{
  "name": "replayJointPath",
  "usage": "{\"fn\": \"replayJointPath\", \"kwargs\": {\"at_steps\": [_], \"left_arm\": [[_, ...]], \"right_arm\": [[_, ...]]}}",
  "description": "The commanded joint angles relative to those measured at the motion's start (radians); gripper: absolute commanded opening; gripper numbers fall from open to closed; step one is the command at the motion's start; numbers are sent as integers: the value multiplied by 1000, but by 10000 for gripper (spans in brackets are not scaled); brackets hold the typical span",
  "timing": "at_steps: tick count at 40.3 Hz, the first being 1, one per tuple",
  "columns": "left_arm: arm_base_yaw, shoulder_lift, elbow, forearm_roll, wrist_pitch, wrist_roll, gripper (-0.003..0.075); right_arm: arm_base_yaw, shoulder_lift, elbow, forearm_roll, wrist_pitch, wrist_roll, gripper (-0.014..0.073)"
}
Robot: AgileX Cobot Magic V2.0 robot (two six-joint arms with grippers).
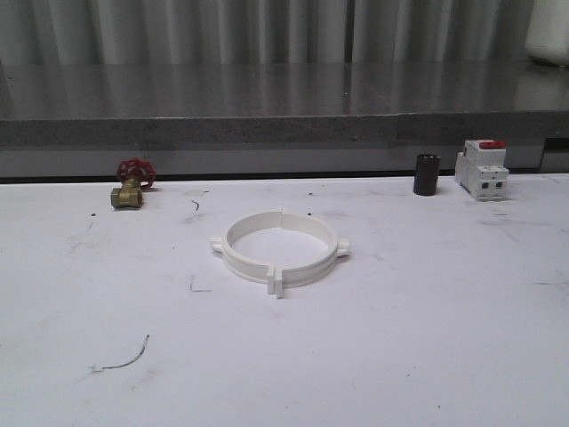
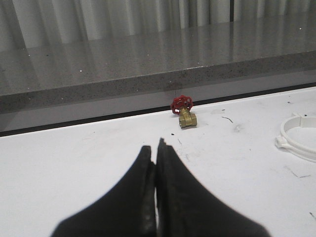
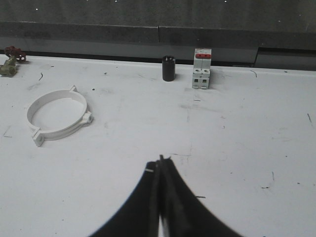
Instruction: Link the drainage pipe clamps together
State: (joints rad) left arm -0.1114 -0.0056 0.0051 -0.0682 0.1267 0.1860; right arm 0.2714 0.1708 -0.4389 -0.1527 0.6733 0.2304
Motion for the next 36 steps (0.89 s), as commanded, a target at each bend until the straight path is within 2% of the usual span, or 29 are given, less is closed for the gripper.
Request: {"fn": "replayJointPath", "kwargs": {"at_steps": [1,27,30,33,36], "left_arm": [[2,-21,2,-11,-79,-5,-20],[2,-21,2,-11,-79,-5,-20],[2,-21,2,-11,-79,-5,-20],[2,-21,2,-11,-79,-5,-20],[2,-21,2,-11,-79,-5,-20]], "right_arm": [[-6,10,-24,-20,-78,-10,-70],[-6,10,-24,-20,-78,-10,-70],[-6,10,-24,-57,-80,-10,-70],[-7,4,9,-85,-128,-18,-70],[-32,-15,87,-48,-237,-101,-70]]}}
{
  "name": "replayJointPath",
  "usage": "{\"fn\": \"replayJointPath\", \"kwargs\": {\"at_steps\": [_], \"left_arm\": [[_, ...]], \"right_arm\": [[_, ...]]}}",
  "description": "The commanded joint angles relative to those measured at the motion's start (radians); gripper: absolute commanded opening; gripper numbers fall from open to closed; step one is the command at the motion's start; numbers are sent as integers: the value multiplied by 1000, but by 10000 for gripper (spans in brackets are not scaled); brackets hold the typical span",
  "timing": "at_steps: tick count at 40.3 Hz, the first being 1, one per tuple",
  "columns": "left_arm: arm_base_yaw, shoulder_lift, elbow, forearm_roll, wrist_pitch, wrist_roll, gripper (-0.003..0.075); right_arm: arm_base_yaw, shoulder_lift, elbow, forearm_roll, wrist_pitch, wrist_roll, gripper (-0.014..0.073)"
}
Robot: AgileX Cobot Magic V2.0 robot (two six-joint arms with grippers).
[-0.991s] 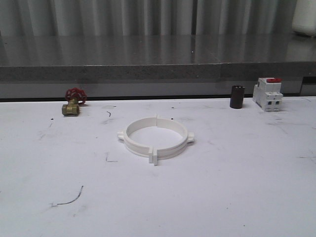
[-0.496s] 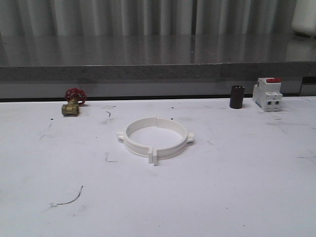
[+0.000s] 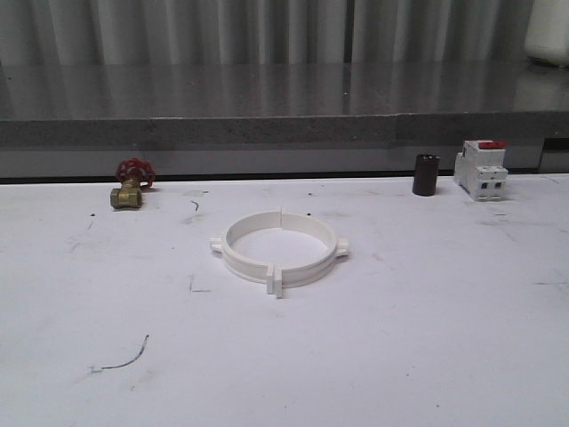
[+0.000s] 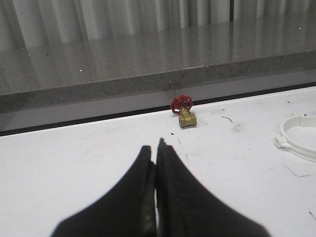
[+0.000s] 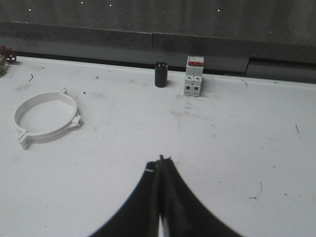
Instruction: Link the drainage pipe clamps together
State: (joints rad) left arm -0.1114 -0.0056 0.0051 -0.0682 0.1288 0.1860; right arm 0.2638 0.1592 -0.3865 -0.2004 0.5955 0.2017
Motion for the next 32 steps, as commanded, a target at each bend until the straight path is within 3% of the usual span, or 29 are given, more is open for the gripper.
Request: {"fn": "replayJointPath", "kwargs": {"at_steps": [1,6,10,18,32], "left_arm": [[2,-21,2,-11,-81,-5,-20],[2,-21,2,-11,-81,-5,-20],[2,-21,2,-11,-81,-5,-20],[2,-19,2,-11,-81,-5,-20],[2,-19,2,-11,-81,-5,-20]], "right_arm": [[-42,-14,60,20,-192,-115,-70],[-144,-90,212,156,-343,-267,-70],[-216,-159,287,250,-358,-303,-70],[-308,-186,408,286,-428,-303,-70],[-314,-186,411,295,-417,-303,-70]]}}
